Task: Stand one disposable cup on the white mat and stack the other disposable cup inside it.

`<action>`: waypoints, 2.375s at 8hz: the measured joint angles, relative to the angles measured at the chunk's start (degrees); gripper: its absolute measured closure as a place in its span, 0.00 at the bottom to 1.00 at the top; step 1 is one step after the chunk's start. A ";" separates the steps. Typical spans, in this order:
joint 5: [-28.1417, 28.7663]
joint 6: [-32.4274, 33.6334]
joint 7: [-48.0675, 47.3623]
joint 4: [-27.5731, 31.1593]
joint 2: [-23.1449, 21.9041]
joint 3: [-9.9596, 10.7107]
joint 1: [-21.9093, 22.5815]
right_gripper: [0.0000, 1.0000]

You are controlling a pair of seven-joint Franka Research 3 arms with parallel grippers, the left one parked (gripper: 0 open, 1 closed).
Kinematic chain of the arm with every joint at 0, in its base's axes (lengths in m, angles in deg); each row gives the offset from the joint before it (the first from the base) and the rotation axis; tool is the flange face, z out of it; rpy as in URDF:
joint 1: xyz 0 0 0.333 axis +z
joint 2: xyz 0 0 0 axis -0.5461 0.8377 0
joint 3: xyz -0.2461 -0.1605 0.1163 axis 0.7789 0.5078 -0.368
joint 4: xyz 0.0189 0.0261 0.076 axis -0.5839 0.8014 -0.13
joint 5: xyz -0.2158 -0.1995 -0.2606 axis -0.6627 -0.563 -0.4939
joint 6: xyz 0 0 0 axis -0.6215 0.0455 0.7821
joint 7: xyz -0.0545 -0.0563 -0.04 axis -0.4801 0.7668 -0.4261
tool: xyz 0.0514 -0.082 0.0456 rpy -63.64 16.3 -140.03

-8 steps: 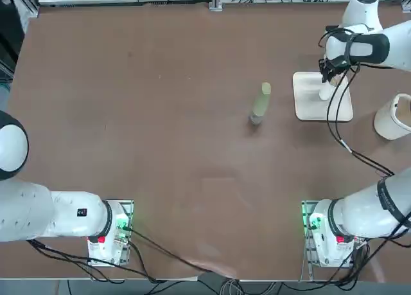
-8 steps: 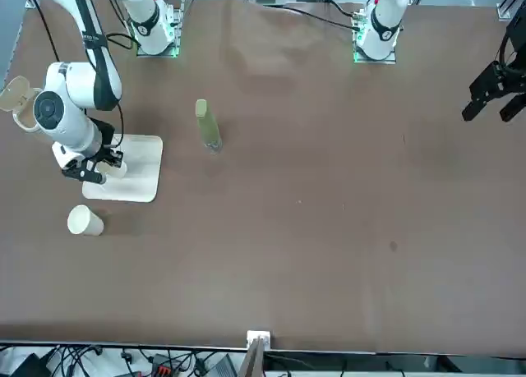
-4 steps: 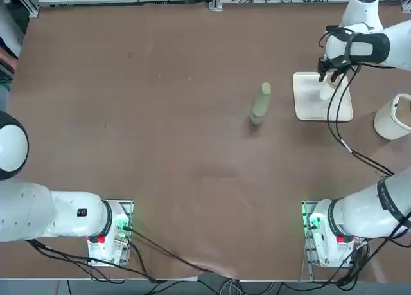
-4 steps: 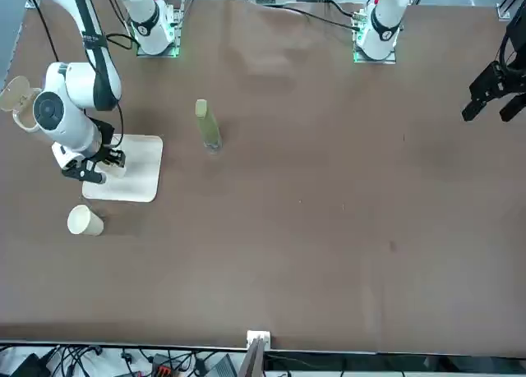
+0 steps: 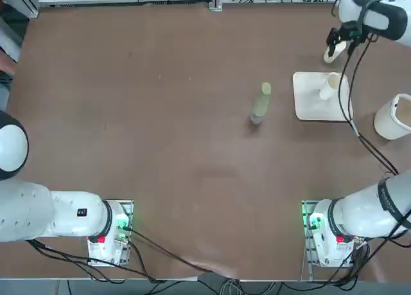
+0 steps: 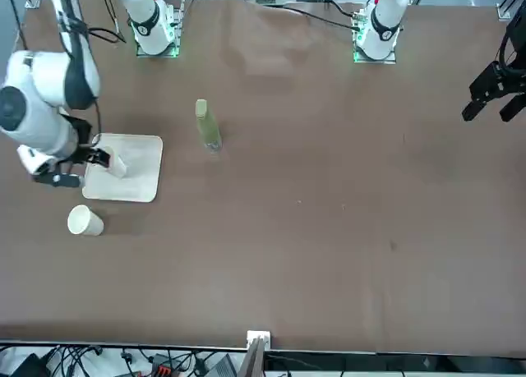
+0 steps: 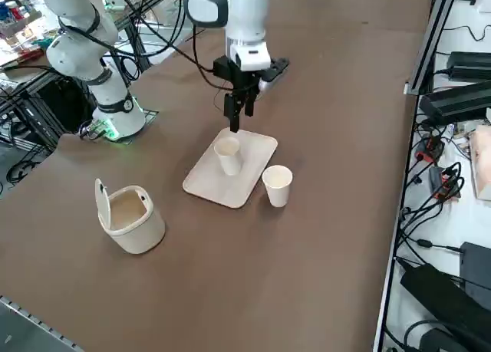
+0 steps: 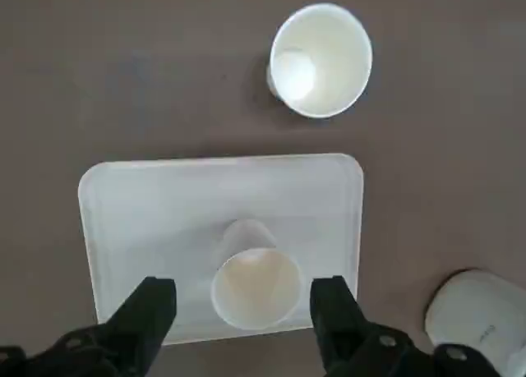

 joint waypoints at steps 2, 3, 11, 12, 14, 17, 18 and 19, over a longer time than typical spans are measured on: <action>0.00 0.39 3.64 -5.24 2.60 0.09 -2.75 0.00; 0.02 0.32 4.91 -7.87 5.47 0.10 -3.58 0.00; 0.08 -3.90 6.30 -22.52 23.33 -0.89 -2.91 0.04; 0.09 -3.88 6.38 -23.16 24.33 -0.92 -2.59 0.05; 0.09 -4.16 6.38 -23.48 25.85 -0.89 -2.55 0.06; 0.09 -4.22 6.43 -23.54 27.48 -0.84 -2.63 0.17; 0.09 -4.39 6.46 -23.54 27.96 -0.81 -2.64 0.37; 0.09 -4.53 6.47 -23.57 28.15 -0.79 -2.66 0.45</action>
